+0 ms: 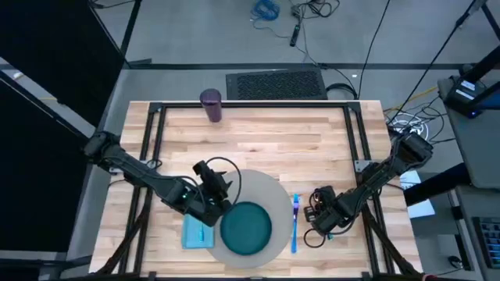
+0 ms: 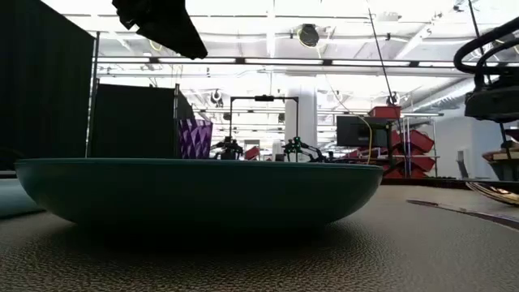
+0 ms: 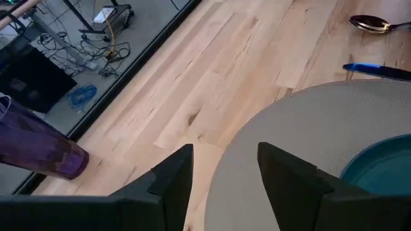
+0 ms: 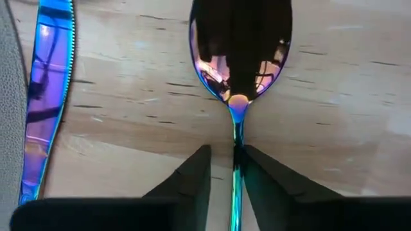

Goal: Set table place
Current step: Adjust the blue spoon, then adjust the blue table knife

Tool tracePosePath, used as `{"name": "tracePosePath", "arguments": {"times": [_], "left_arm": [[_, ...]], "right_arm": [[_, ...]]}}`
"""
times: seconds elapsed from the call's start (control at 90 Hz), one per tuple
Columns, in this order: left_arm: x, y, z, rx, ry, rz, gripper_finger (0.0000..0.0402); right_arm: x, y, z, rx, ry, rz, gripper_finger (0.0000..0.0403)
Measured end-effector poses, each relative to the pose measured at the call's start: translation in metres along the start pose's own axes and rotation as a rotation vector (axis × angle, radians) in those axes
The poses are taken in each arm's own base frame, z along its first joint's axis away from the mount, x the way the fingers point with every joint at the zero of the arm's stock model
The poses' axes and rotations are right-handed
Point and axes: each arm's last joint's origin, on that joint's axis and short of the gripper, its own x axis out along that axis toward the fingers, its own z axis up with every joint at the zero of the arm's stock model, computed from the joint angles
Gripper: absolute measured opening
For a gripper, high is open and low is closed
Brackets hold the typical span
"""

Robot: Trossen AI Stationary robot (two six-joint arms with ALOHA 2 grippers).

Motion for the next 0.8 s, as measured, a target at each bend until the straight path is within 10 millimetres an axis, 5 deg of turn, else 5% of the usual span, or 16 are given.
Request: {"name": "tracePosePath", "arguments": {"times": [0.489, 0.8], "left_arm": [[0.0, -0.001, 0.0, -0.006, 0.0, -0.007, 0.0162], [0.0, -0.001, 0.0, -0.005, 0.001, -0.008, 0.0162]], "right_arm": [[-0.015, 0.0, 0.018, -0.052, 0.019, 0.02, 0.0119], [-0.048, 0.021, 0.02, -0.137, -0.023, 0.151, 0.0119]]}}
